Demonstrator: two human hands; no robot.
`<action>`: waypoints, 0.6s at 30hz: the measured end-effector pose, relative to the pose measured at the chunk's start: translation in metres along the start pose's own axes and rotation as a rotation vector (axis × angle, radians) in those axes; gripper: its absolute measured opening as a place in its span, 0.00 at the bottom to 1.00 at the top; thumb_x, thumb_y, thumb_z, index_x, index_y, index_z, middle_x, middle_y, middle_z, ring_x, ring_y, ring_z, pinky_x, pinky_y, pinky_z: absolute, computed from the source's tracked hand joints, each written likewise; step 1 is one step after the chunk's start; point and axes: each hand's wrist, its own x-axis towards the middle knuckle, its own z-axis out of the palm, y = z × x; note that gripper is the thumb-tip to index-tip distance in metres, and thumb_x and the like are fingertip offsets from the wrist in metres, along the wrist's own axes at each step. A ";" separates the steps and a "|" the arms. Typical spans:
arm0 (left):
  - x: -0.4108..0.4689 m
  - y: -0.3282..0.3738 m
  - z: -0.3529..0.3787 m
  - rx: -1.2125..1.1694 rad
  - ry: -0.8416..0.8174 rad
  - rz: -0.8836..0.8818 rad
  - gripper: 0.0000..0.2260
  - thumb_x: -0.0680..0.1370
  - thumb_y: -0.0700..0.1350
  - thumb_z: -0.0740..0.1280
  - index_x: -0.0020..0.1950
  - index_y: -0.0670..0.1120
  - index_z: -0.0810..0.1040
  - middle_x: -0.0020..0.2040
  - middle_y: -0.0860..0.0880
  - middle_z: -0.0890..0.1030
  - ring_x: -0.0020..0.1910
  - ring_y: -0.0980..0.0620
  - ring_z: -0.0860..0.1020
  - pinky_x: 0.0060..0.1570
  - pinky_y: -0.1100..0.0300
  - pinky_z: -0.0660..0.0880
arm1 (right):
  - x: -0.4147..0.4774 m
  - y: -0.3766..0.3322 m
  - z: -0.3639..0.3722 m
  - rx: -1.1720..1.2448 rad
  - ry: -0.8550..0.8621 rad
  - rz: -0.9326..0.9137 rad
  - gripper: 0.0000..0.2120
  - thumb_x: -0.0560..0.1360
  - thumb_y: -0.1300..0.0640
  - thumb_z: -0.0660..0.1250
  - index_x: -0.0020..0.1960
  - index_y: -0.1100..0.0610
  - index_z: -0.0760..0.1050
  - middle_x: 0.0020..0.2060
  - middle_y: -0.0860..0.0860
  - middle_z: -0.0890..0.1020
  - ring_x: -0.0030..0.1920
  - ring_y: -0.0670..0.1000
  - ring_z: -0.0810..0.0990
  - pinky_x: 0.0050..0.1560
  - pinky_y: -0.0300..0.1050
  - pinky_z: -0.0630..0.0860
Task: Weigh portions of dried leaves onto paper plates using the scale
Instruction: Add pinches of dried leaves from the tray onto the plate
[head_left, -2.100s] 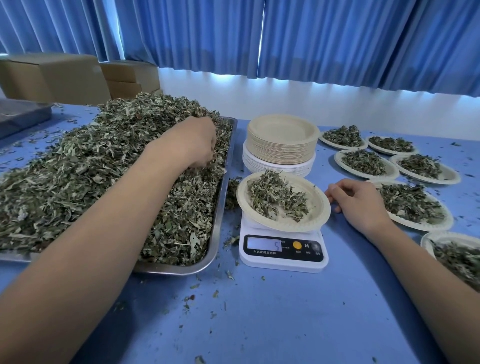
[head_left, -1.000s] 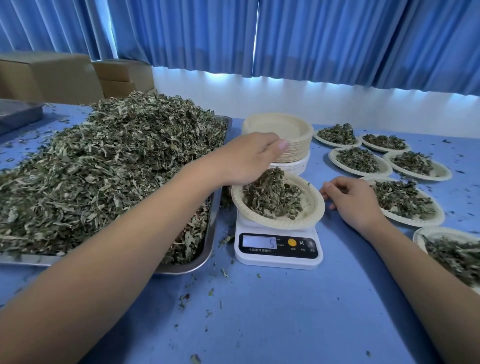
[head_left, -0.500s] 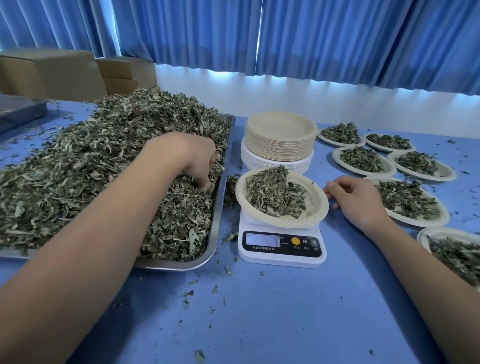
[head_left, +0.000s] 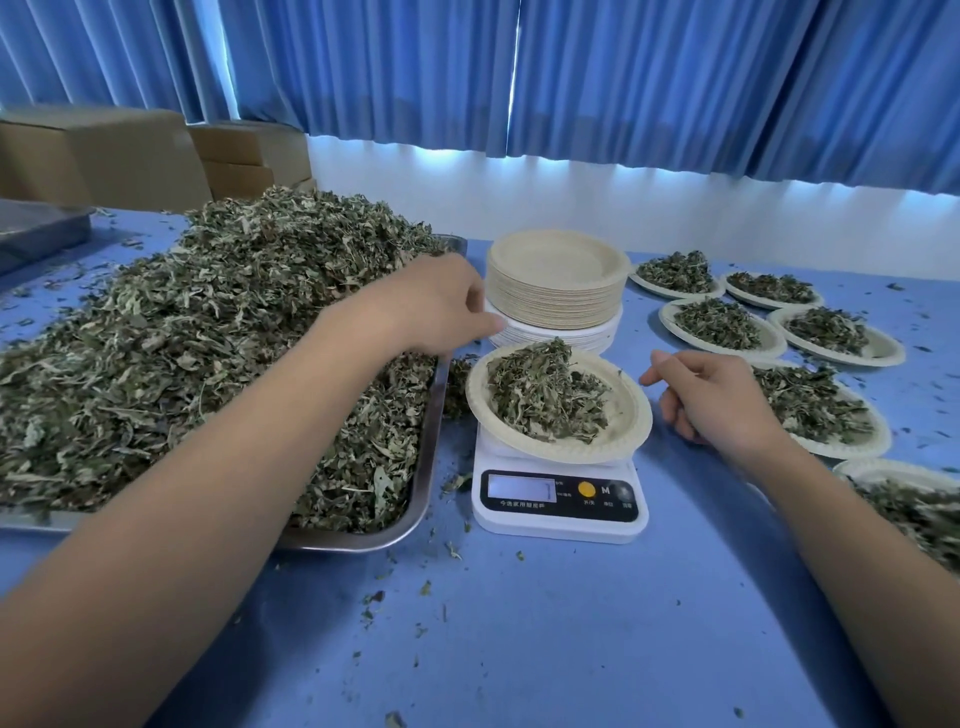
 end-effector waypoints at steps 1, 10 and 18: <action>-0.001 0.005 0.005 -0.007 -0.021 0.005 0.13 0.78 0.59 0.66 0.47 0.49 0.79 0.35 0.52 0.83 0.34 0.55 0.82 0.39 0.58 0.76 | -0.001 -0.004 -0.002 0.055 -0.062 0.048 0.18 0.80 0.44 0.66 0.43 0.57 0.83 0.24 0.56 0.77 0.20 0.51 0.67 0.22 0.38 0.63; 0.005 0.018 0.039 -0.055 -0.002 0.018 0.07 0.76 0.49 0.71 0.49 0.48 0.81 0.37 0.51 0.81 0.32 0.56 0.78 0.37 0.59 0.76 | -0.008 -0.021 -0.003 0.058 -0.228 0.115 0.14 0.80 0.60 0.68 0.45 0.70 0.82 0.27 0.57 0.76 0.21 0.47 0.70 0.22 0.38 0.67; 0.021 0.065 0.046 -0.620 0.124 -0.086 0.08 0.74 0.44 0.75 0.52 0.46 0.83 0.36 0.46 0.82 0.26 0.55 0.74 0.25 0.64 0.67 | -0.001 -0.023 -0.056 0.015 -0.072 0.163 0.11 0.79 0.59 0.71 0.43 0.65 0.84 0.26 0.58 0.76 0.21 0.50 0.70 0.23 0.40 0.69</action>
